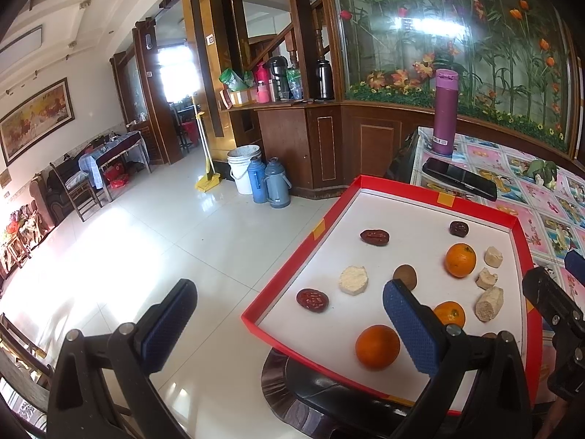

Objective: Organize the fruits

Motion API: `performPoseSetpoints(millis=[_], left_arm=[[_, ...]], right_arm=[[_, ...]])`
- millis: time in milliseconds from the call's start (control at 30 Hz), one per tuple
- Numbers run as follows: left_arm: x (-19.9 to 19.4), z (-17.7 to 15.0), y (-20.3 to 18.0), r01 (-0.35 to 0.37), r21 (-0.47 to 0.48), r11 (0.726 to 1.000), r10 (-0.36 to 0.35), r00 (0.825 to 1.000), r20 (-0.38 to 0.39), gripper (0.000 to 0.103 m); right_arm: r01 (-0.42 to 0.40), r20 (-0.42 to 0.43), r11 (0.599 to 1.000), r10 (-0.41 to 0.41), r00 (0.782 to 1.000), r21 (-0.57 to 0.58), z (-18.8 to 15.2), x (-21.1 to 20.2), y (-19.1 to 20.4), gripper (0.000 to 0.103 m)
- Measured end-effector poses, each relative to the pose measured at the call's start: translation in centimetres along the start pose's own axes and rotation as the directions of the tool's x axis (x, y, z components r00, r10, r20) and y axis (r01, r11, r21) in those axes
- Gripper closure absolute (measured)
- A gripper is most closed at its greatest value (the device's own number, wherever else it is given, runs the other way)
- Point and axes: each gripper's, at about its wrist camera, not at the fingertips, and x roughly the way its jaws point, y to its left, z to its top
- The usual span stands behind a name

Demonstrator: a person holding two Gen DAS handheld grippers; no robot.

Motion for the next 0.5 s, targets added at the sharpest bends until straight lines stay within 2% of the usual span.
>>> performPoseSetpoints(millis=[500], left_arm=[[0.05,0.0,0.26,0.0,-0.005,1.0,0.0,1.0,-0.002,0.0]], right_arm=[[-0.001,-0.005,1.0,0.001,1.0,-0.004,-0.14,0.38,0.41,0.0]])
